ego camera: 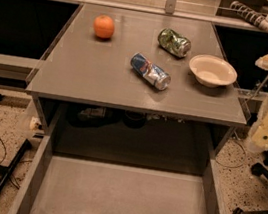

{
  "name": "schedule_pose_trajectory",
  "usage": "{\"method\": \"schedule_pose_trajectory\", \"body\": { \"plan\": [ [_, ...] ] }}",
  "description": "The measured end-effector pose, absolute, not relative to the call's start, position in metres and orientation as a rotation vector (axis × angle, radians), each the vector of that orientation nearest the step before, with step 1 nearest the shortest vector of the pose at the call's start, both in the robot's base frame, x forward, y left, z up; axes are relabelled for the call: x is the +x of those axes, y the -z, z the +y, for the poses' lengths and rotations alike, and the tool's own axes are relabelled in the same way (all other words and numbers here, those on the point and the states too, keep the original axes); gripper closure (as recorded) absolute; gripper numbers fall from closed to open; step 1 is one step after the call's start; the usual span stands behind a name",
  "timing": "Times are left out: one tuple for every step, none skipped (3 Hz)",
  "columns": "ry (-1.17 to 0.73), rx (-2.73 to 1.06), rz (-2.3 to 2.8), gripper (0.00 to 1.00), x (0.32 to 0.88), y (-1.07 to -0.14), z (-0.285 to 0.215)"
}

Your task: Place green can into top drawer

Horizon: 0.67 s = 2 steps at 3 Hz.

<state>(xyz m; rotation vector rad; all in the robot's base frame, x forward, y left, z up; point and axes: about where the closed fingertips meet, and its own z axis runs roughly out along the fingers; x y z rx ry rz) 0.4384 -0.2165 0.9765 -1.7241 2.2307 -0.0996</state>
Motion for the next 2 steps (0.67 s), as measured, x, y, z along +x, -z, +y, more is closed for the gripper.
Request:
{"method": "schedule_pose_trajectory", "body": {
  "plan": [
    [0.101, -1.724, 2.229, 0.00, 0.439, -0.977, -0.216],
    [0.103, -1.732, 2.156, 0.00, 0.465, -0.978, -0.207]
  ]
}}
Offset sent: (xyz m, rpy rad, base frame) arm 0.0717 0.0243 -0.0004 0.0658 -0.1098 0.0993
